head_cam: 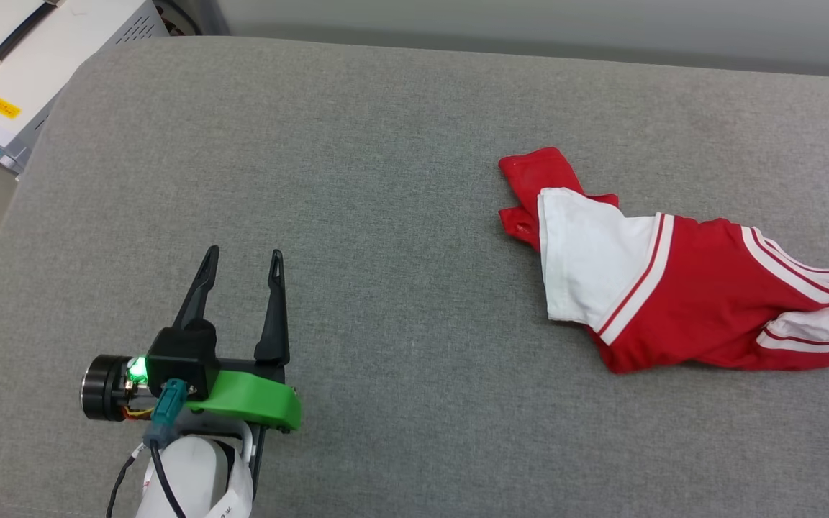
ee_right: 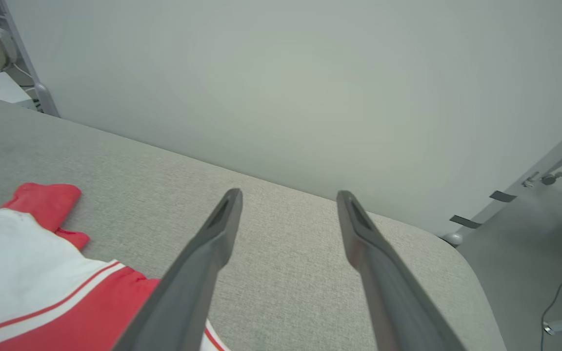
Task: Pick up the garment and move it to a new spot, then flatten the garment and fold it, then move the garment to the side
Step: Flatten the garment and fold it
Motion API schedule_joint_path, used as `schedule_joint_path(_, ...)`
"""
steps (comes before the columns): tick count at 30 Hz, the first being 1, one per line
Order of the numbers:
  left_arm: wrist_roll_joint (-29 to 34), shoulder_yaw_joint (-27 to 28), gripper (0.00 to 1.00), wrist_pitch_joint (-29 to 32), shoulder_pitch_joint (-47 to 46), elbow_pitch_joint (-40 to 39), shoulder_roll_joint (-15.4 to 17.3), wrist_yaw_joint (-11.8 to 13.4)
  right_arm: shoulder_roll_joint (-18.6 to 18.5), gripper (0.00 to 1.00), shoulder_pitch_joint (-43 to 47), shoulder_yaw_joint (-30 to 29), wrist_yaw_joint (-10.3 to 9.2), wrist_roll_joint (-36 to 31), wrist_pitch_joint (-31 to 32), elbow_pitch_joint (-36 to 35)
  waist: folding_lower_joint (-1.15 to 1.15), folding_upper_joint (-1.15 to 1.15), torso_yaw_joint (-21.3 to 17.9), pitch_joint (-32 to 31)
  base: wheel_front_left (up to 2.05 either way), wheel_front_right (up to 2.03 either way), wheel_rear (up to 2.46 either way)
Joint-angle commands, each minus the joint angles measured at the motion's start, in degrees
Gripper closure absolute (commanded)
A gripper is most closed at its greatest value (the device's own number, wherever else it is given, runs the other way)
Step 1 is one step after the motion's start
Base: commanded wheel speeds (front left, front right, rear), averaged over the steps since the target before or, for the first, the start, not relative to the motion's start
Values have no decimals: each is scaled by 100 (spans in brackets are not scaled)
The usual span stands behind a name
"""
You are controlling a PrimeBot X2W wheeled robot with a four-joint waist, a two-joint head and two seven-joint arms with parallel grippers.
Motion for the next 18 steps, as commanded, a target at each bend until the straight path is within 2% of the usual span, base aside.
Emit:
schedule_joint_path(1,55,3,0,-33,61,-26,-29,-43,90,0,75,-25,-3,-70,82,-345,0,37,10,-35,0,0,0)
schedule_joint_path(4,80,-16,0,-33,90,-58,-32,-55,180,0,20,104,-3,-85,378,-1249,0,37,47,-62,0,0,0)
schedule_joint_path(9,111,-64,0,-33,93,-80,-42,-77,109,0,-215,775,-3,80,1093,-2359,0,37,149,-85,0,0,0)
schedule_joint_path(12,124,-87,0,-33,80,-98,-51,-79,13,0,-442,1340,-3,309,1628,-2764,0,37,203,-88,0,0,0)
schedule_joint_path(18,238,-131,0,-33,65,-178,-29,-38,-309,0,-988,2815,-3,1009,3152,-3184,0,37,278,-79,0,0,0)
